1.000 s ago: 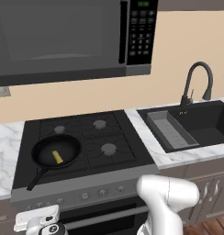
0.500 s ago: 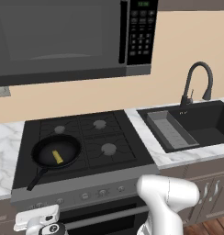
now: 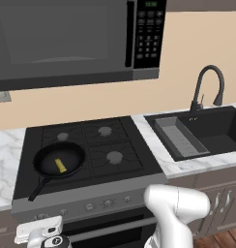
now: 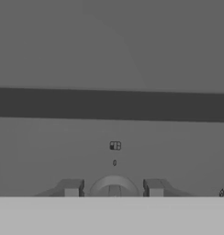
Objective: Pick up the butter stick and place it in the pan. Then turn on the burner for the pan.
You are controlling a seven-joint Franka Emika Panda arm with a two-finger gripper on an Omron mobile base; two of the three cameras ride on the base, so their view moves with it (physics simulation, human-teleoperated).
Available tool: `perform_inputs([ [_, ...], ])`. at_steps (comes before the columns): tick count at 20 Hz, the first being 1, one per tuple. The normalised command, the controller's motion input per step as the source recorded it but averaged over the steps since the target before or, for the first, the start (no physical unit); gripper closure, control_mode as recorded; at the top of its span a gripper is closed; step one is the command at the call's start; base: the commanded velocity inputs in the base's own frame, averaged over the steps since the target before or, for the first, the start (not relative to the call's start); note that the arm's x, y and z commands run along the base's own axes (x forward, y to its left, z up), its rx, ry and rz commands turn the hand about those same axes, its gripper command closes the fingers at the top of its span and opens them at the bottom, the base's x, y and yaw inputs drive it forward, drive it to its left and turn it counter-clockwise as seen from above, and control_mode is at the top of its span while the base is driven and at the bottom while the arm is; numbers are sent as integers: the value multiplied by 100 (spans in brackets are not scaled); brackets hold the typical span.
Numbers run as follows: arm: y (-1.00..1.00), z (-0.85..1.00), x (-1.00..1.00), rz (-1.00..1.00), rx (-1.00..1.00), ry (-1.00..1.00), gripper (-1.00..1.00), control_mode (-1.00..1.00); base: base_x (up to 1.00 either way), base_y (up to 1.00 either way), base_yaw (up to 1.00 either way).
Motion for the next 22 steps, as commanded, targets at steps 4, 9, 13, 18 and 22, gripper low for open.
perform_inputs([
  [4, 0, 0, 0, 0, 0, 0, 100, -100, 0, 0, 0],
  [9, 0, 0, 0, 0, -3, 0, 100, -100, 0, 0, 0],
  [13, 0, 0, 0, 0, -6, 0, 100, -100, 0, 0, 0],
  [18, 0, 0, 0, 0, -7, 0, 100, -100, 0, 0, 0],
  [22, 0, 0, 0, 0, -8, 0, 100, -100, 0, 0, 0],
])
